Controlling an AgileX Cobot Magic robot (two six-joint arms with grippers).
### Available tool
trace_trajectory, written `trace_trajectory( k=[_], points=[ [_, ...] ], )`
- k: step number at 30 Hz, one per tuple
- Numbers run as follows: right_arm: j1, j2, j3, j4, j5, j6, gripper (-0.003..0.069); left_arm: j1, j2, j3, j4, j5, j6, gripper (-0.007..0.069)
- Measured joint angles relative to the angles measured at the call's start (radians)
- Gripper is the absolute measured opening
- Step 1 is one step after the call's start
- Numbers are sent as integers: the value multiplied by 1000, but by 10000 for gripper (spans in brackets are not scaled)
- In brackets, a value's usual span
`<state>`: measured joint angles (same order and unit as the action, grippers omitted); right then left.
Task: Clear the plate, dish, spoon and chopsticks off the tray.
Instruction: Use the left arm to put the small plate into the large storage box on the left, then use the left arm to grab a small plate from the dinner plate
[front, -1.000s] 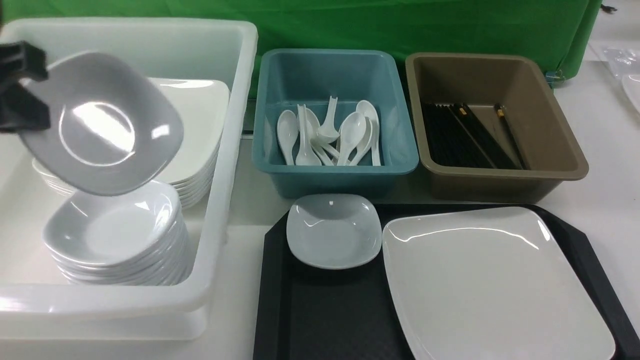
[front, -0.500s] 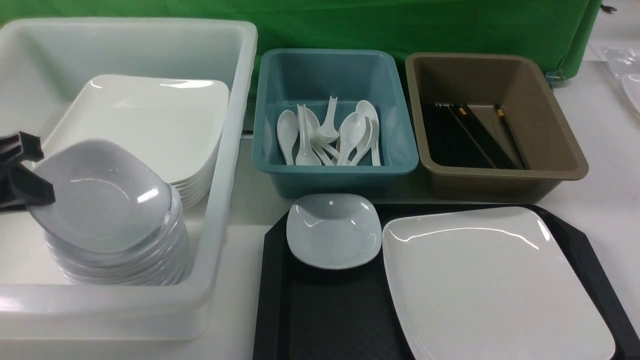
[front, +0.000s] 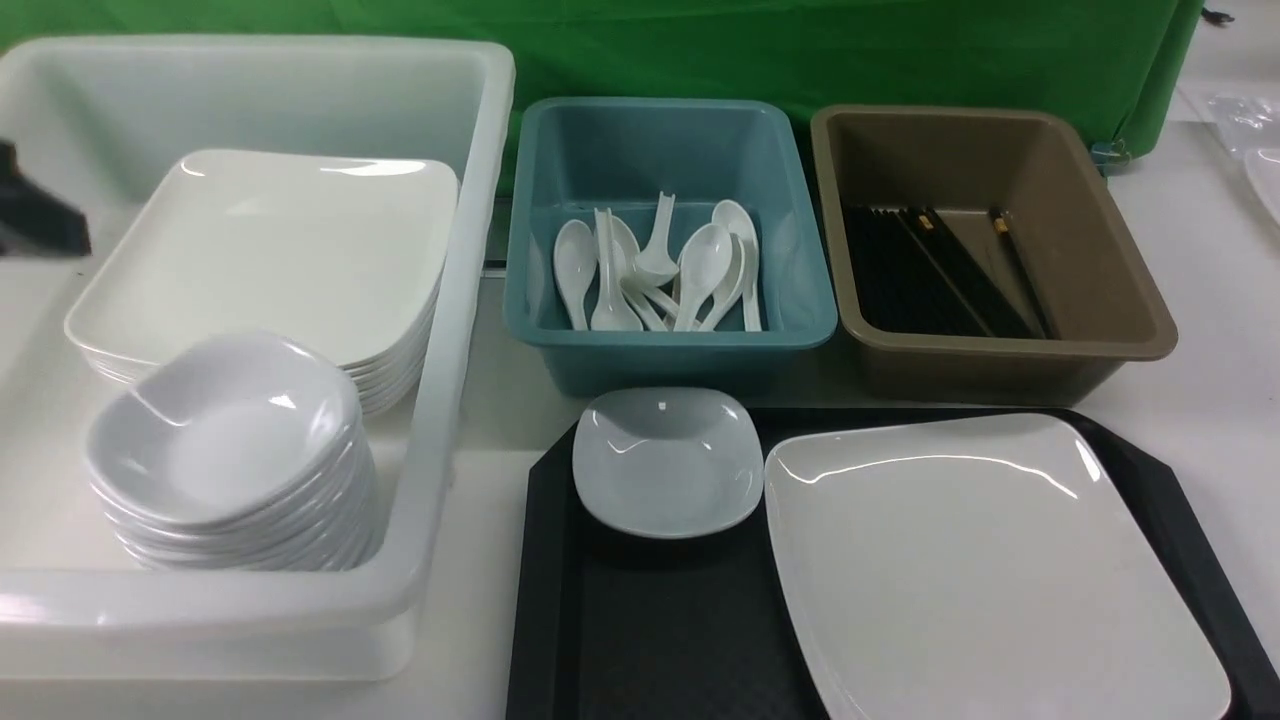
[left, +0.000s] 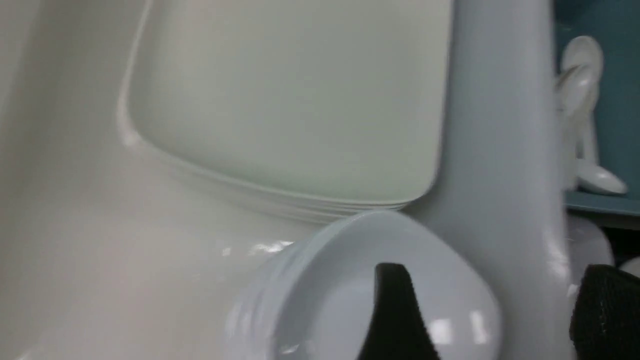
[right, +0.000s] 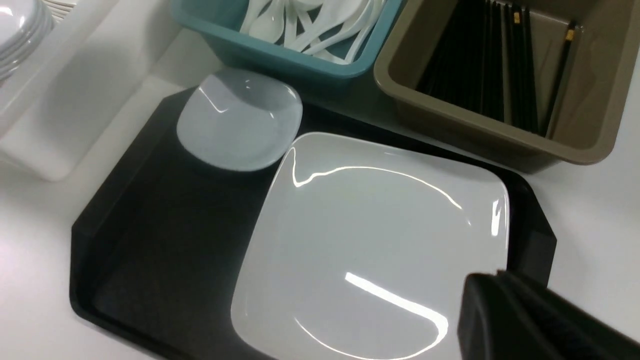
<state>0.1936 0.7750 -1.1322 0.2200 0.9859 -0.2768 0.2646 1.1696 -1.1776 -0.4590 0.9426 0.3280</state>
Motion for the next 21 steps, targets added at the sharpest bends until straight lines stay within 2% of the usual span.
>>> trace_trajectory(
  k=[2, 4, 5, 7, 8, 10, 14, 17, 21],
  points=[
    [0, 0, 0, 0, 0, 0, 34, -74, -5, -16, -25, 1, 3, 340],
    [0, 0, 0, 0, 0, 0, 34, -179, -5, -24, -40, 1, 3, 225],
    [0, 0, 0, 2, -3, 0, 34, -297, 9, -25, -39, 4, -6, 112],
    [0, 0, 0, 4, -7, 0, 35, -481, 48, -25, -4, 4, -21, 34],
    [0, 0, 0, 5, -9, 0, 35, -558, 74, -25, 29, -4, -26, 20],
    [0, 0, 0, 5, -10, 0, 35, -726, 146, -25, 151, -39, -84, 12],
    [0, 0, 0, 5, -10, 3, 35, -916, 296, -25, 385, -110, -199, 46],
    [0, 0, 0, 6, -10, 5, 35, -984, 391, -26, 502, -151, -233, 105],
    [0, 0, 0, 6, -10, 6, 35, -1018, 489, -26, 597, -222, -243, 202]
  ],
)
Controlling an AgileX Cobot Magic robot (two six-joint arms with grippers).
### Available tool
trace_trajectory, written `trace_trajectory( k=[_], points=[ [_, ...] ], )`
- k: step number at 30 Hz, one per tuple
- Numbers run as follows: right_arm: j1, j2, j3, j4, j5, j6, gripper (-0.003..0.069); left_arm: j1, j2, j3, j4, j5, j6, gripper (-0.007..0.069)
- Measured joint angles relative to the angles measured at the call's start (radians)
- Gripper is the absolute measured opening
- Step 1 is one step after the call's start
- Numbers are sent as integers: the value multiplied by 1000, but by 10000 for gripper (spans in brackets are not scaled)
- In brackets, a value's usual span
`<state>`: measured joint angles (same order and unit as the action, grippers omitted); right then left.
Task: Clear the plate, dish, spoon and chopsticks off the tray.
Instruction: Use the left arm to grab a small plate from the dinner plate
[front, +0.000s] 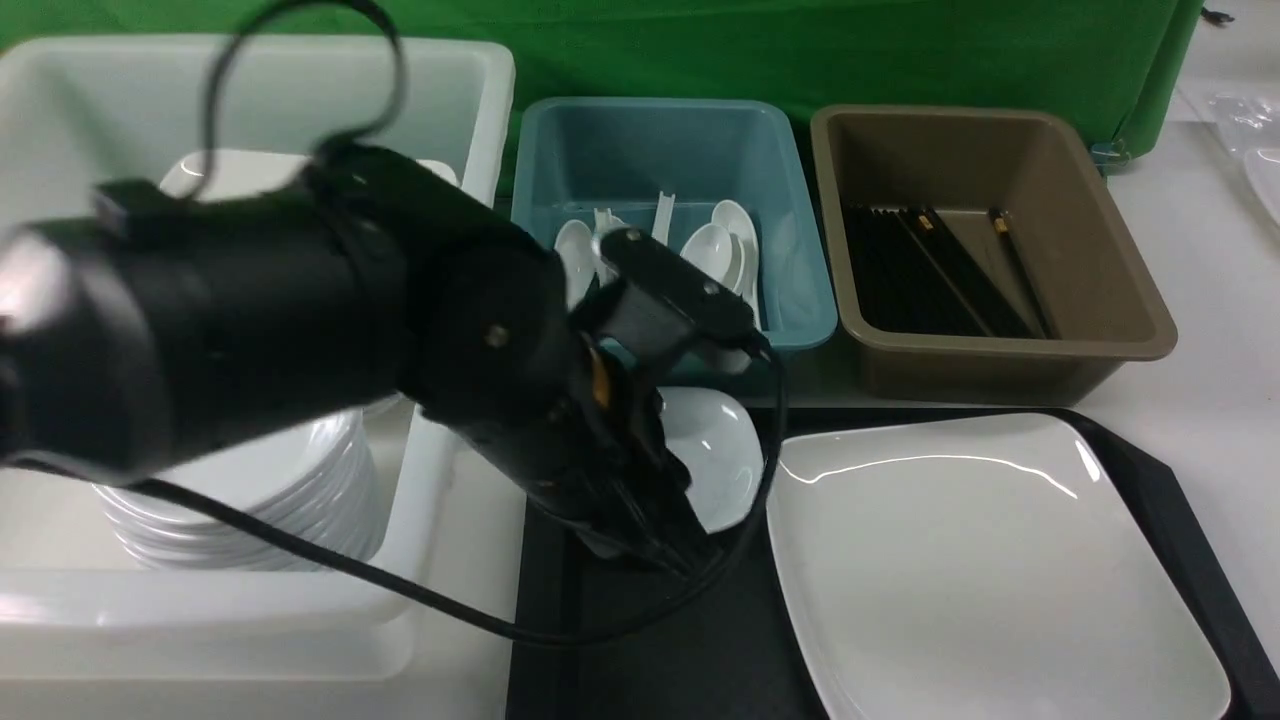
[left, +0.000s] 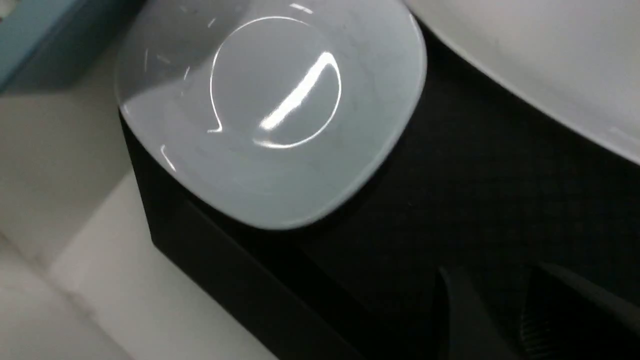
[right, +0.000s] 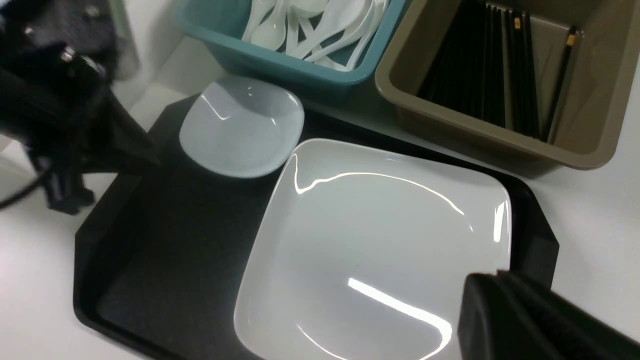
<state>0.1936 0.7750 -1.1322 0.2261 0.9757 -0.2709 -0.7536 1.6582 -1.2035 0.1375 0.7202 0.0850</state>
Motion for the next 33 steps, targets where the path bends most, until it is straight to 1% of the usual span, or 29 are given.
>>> trace_trajectory(
  k=[1, 3, 5, 7, 8, 9, 10, 14, 18, 21, 23, 28, 32, 33],
  points=[
    [0, 0, 0, 0, 0, -1, 35, -3, 23, 0, 24, -26, -4, 238],
    [0, 0, 0, 0, 0, -1, 35, -3, 49, 0, 44, -52, -6, 274],
    [0, 0, 0, 0, 0, -1, 35, -3, 106, 0, 91, -106, -7, 351],
    [0, 0, 0, 0, 0, -1, 35, -3, 139, 0, 116, -140, -7, 402],
    [0, 0, 0, 0, 0, -1, 35, -3, 142, 0, 119, -143, -7, 405],
    [0, 0, 0, 0, 0, -1, 35, -3, 162, 0, 132, -167, -7, 432],
    [0, 0, 0, 0, 0, -1, 35, -3, 173, 0, 144, -183, -7, 442],
    [0, 0, 0, 0, 0, -1, 35, -3, 204, 0, 186, -224, -7, 451],
    [0, 0, 0, 0, 0, -1, 35, -3, 230, 0, 220, -251, -7, 434],
    [0, 0, 0, 0, 0, -1, 35, -3, 268, 0, 242, -277, -14, 394],
    [0, 0, 0, 0, 0, -1, 35, -3, 280, 0, 247, -284, -16, 382],
    [0, 0, 0, 0, 0, -1, 35, -3, 296, -7, 264, -306, -34, 307],
    [0, 0, 0, 0, 0, -1, 35, -3, 300, -8, 287, -313, -58, 206],
    [0, 0, 0, 0, 0, -1, 35, -3, 300, -13, 298, -316, -59, 163]
  ],
)
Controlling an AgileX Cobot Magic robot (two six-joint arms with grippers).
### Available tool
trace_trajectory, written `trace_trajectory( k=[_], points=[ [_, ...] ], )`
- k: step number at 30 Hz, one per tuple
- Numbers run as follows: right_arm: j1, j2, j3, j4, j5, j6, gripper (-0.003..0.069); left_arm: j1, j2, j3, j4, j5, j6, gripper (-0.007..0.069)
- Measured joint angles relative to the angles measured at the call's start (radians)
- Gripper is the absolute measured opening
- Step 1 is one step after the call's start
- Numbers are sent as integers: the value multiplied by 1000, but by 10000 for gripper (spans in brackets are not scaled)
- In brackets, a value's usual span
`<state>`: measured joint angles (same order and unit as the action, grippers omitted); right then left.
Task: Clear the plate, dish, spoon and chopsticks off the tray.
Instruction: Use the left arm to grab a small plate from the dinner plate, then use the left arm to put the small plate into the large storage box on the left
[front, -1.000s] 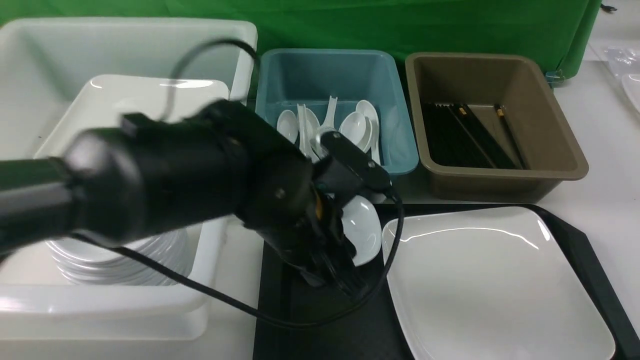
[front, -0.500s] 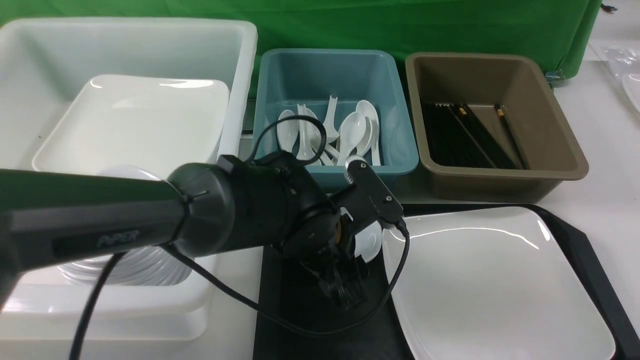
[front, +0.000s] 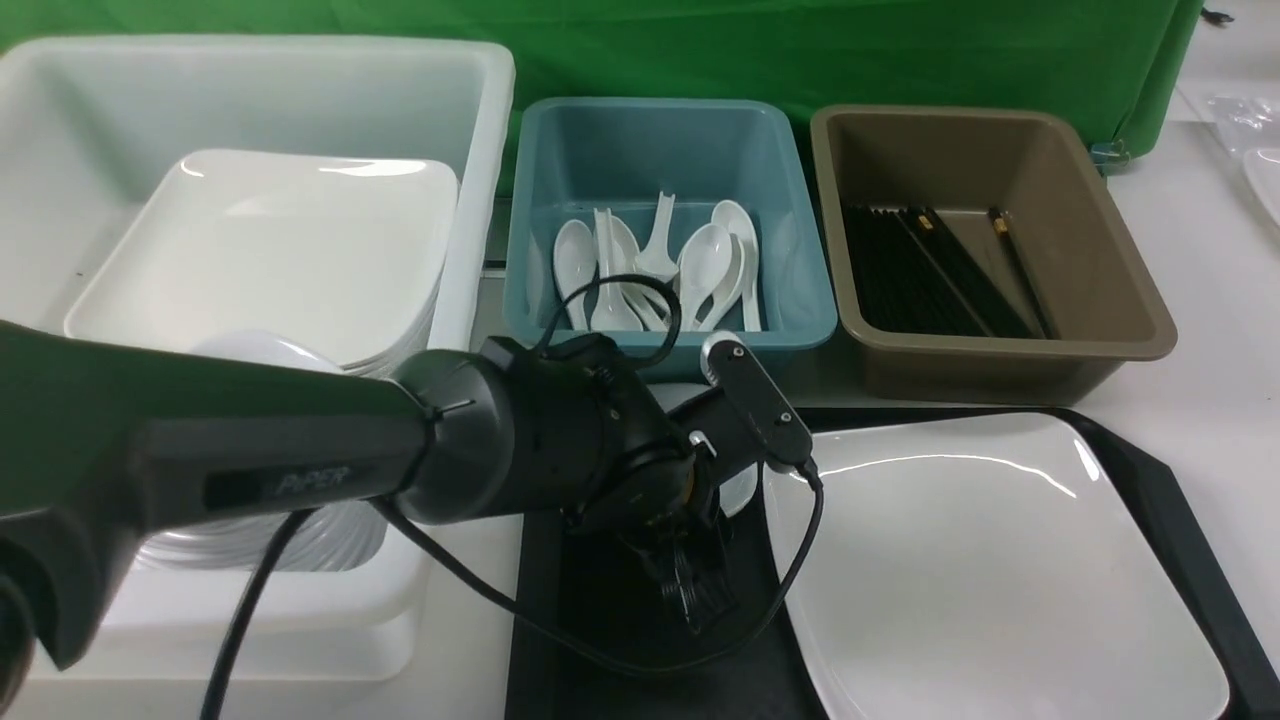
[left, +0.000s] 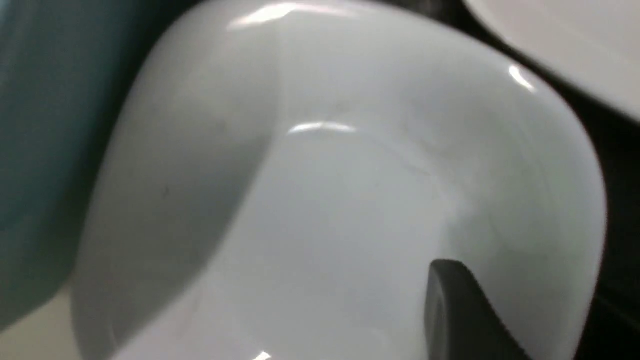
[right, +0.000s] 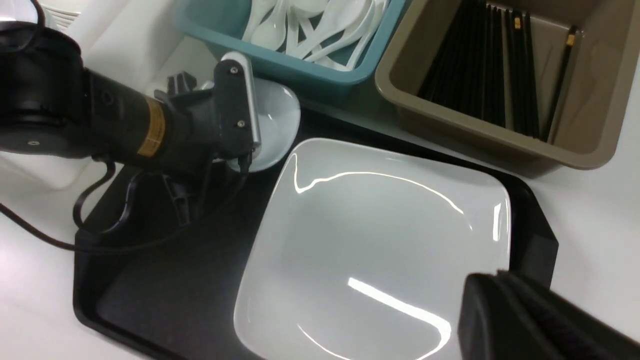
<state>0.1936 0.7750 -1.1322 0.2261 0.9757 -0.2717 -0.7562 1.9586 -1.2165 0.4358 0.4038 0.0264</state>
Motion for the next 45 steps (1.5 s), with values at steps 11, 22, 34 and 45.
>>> trace_trajectory(
  k=[11, 22, 34, 45],
  points=[
    [0, 0, 0, 0, 0, 1, 35, -1, -74, -4, -2, 77, -42, 50],
    [0, 0, 0, 0, 0, 1, 35, 0, -197, 6, -175, 128, -58, 19],
    [0, 0, 0, 1, 0, 3, 35, 0, -317, 6, -436, 142, 50, 19],
    [0, 0, 9, 8, -2, 3, 35, 0, -531, -15, -514, 245, 103, 19]
  ],
)
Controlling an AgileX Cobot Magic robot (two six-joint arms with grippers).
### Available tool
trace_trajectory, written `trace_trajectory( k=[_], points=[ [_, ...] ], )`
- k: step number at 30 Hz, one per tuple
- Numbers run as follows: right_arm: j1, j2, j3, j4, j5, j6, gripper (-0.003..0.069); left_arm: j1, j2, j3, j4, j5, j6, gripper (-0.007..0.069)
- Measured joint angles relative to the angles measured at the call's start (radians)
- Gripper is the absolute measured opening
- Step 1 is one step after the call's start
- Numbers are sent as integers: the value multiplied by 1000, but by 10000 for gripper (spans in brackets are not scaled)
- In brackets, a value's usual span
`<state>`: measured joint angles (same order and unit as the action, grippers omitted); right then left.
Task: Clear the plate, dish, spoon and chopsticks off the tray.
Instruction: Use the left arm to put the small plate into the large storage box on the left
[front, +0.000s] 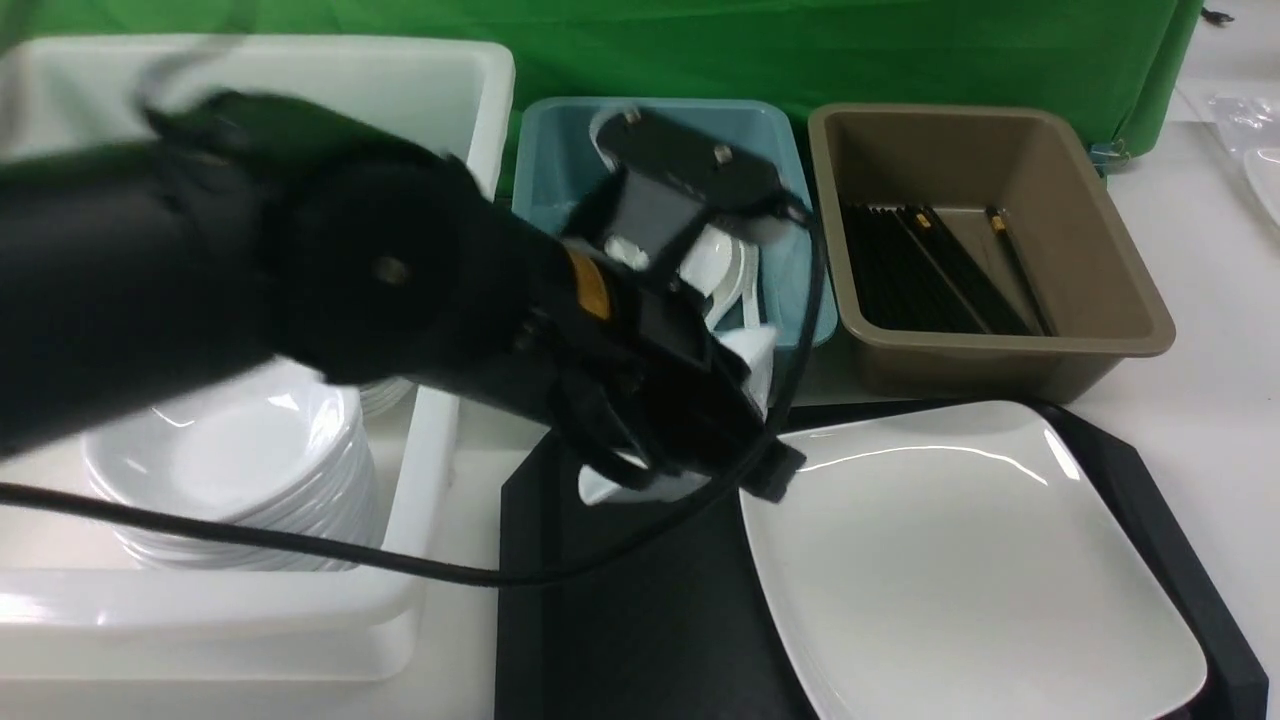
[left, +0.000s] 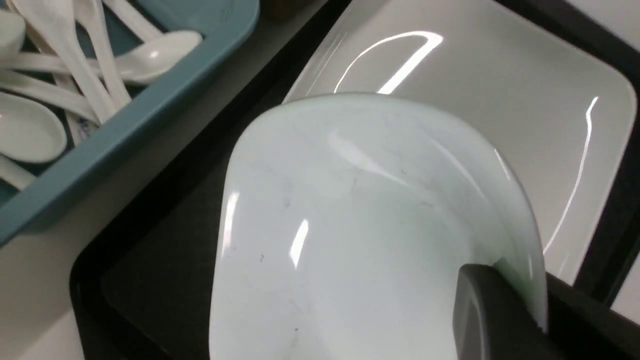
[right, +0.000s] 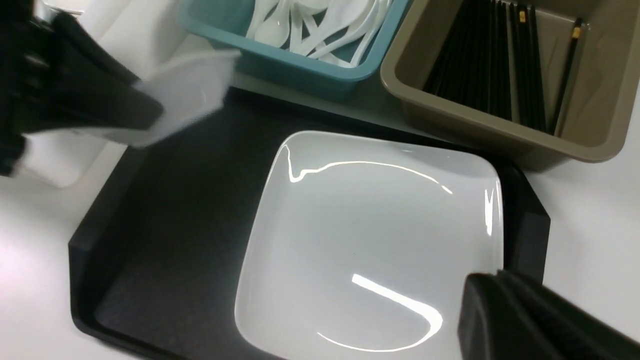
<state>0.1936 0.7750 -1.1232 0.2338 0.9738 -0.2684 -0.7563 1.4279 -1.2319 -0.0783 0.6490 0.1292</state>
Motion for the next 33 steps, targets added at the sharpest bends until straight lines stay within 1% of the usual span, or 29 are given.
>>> trace_trajectory(
  k=[3, 6, 9, 10, 11, 12, 13, 14, 15, 17, 20, 24, 26, 30, 33],
  points=[
    [0, 0, 0, 0, -3, 0, 35, 0, -70, -40, 78, 54, -15, 19],
    [0, 0, 0, 0, -5, 0, 35, 0, -119, -71, 221, 112, -86, 19],
    [0, 0, 0, 0, -6, 0, 35, 12, -148, -89, 412, 239, -197, 19],
    [0, 0, 0, 0, -6, 0, 35, 12, -149, -89, 412, 238, -197, 19],
    [0, 0, 0, 0, -6, 0, 35, 37, -154, -90, 486, 327, -238, 19],
    [0, 0, 0, 0, -6, 0, 35, 52, -155, -90, 504, 365, -246, 19],
    [0, 0, 0, 0, -6, 0, 35, 78, -155, -87, 521, 411, -251, 19],
    [0, 0, 0, 0, -6, 0, 35, 82, -155, -87, 523, 418, -251, 19],
    [0, 0, 0, 2, -6, 0, 35, 124, -156, -67, 530, 445, -252, 19],
    [0, 0, 0, 5, -6, 0, 35, 150, -156, -48, 530, 446, -252, 19],
    [0, 0, 0, 9, -5, 0, 35, 217, -156, 22, 530, 397, -251, 19],
    [0, 0, 0, 10, -5, 0, 43, 240, -155, 63, 534, 341, -225, 19],
    [0, 0, 0, 10, -5, 0, 48, 240, -154, 91, 551, 323, -179, 19],
    [0, 0, 0, 10, -5, 0, 54, 240, -138, 121, 557, 312, -136, 21],
    [0, 0, 0, 10, -5, 0, 57, 240, -130, 139, 557, 309, -129, 50]
  ],
)
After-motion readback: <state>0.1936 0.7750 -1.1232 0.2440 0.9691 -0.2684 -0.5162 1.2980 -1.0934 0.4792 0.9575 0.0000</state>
